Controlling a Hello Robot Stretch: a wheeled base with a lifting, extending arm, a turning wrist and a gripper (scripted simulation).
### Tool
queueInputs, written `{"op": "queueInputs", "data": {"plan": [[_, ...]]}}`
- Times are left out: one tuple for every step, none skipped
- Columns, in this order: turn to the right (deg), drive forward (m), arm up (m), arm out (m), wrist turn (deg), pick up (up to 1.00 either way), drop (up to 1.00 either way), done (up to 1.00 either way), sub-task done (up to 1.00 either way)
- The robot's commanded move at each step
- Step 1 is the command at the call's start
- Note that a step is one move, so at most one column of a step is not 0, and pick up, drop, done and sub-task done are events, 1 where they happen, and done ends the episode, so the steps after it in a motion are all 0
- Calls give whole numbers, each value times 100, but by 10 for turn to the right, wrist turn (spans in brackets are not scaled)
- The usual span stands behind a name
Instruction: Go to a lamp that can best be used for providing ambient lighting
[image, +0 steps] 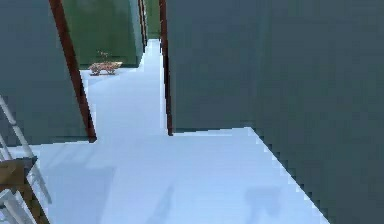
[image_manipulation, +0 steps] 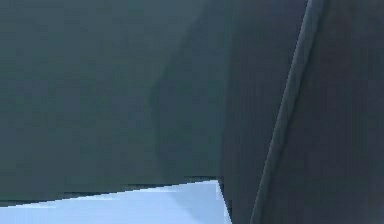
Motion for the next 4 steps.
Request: {"op": "queueInputs", "data": {"plan": [[0,80,0,0,0,0,0,0,0],[-450,0,0,0,0,0,0,0,0],[-180,0,0,0,0,0,0,0,0],[0,10,0,0,0,0,0,0,0]]}}
